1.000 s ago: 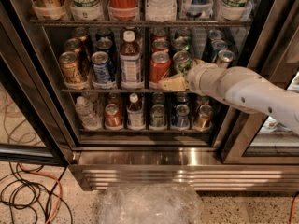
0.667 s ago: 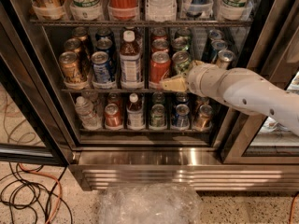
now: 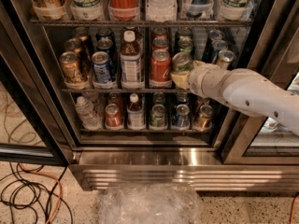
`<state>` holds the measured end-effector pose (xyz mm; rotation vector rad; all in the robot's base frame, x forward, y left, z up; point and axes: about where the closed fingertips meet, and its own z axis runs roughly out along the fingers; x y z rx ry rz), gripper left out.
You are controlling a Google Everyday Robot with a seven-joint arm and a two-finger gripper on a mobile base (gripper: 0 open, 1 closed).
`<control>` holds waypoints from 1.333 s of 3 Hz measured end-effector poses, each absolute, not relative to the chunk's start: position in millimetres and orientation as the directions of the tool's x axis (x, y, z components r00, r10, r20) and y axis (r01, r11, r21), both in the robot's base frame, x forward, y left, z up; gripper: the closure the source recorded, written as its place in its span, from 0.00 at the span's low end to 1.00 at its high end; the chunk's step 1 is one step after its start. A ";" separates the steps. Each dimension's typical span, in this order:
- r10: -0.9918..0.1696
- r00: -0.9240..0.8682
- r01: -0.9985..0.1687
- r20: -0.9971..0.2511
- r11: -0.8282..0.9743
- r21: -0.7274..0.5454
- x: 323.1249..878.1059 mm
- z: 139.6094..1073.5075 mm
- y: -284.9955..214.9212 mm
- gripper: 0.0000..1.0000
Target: Pick green can from middle shelf of fridge
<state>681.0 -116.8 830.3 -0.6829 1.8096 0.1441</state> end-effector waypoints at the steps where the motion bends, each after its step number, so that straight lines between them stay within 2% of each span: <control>1: -0.378 -0.192 -0.516 -0.906 0.824 -0.234 680.7 830.5 -116.8 1.00; 4: -0.336 -0.026 -0.404 -0.942 0.865 -0.297 747.4 891.0 -115.3 1.00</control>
Offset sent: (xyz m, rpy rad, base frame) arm 0.0839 -0.0003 0.0434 -0.0278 -0.2117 -0.0715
